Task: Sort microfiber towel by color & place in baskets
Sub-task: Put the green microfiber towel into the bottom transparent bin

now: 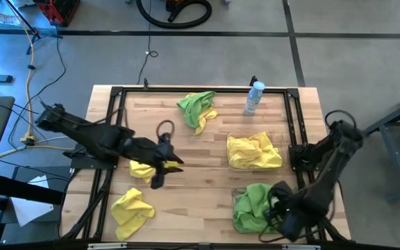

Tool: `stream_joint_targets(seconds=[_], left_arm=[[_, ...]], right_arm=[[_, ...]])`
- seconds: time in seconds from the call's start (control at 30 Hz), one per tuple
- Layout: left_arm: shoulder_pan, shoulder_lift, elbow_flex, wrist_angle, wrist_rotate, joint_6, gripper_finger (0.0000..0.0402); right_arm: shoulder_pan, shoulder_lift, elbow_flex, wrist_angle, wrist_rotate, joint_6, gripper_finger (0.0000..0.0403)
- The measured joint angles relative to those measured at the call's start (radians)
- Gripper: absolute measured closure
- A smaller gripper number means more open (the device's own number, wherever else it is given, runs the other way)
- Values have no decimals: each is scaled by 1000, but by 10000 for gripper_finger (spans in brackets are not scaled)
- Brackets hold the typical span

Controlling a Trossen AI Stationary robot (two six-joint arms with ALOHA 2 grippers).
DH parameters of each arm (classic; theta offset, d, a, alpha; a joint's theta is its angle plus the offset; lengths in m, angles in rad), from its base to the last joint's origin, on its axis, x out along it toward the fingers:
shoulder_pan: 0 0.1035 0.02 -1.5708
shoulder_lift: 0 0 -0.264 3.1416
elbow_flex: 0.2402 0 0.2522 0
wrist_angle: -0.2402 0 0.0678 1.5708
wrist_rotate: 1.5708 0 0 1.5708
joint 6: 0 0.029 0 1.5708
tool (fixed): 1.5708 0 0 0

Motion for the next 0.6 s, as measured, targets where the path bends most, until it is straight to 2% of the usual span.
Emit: stream_joint_targets(seconds=[0.13,0.23,0.47,0.6], left_arm=[[0,-79,-77,33,12,-18,289],[0,-109,-110,29,42,-31,289],[-21,-124,-127,16,63,-37,289],[-38,-124,-127,15,62,-37,289]], right_arm=[[-59,101,0,-14,20,21,399],[-98,177,-1,-29,-9,13,399],[-132,328,-2,8,-76,-36,399],[-129,363,-2,76,-56,-36,401]])
